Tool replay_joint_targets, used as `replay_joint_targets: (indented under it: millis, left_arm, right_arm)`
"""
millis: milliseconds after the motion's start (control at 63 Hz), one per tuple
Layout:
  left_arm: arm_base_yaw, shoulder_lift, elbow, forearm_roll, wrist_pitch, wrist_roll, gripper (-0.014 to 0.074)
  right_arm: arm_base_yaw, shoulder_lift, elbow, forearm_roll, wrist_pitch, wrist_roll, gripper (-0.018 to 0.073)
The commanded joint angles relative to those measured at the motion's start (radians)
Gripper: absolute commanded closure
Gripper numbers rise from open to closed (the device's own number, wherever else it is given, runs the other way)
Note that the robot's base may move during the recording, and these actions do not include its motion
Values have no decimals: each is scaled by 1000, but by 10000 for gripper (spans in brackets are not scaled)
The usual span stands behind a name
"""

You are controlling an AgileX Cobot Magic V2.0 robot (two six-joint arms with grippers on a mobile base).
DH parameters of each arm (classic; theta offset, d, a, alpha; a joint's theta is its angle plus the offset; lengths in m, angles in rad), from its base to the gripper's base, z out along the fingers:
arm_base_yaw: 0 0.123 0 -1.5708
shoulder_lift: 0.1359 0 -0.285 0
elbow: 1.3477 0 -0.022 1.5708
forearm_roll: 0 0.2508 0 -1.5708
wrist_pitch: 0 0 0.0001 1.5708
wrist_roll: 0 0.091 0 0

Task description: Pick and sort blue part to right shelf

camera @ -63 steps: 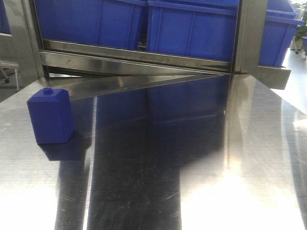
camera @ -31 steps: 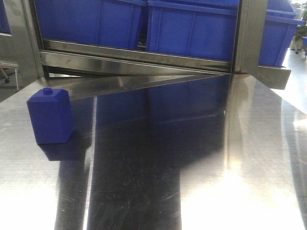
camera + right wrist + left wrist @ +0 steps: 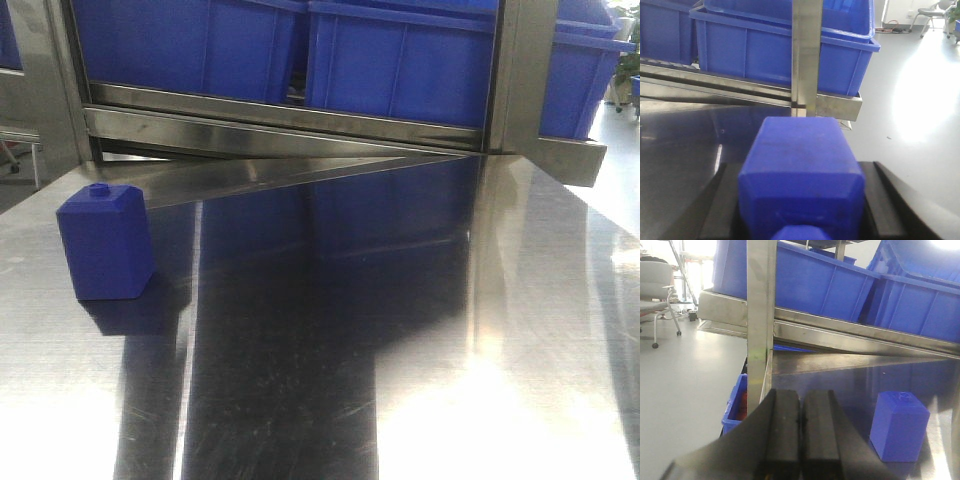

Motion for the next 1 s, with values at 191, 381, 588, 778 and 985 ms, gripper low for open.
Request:
replay_joint_targets:
  millis: [191, 381, 588, 778, 985]
  left_arm:
    - [-7, -24, 21, -9, -80, -7, 473]
    - [-7, -24, 21, -4, -83, -7, 473]
    - [-9, 7, -48, 3, -43, -164, 473]
    - [-27, 98, -187, 88, 106, -328, 473]
    - [-62, 263, -294, 151, 110, -328, 473]
  right_arm:
    - [-4, 1, -29, -14, -102, -10, 167]
    - [-4, 1, -29, -14, -102, -10, 167]
    - [-4, 1, -29, -14, -102, -10, 167]
    - [-4, 1, -29, -14, -102, -10, 167]
    - [-4, 1, -29, -14, -102, -10, 167]
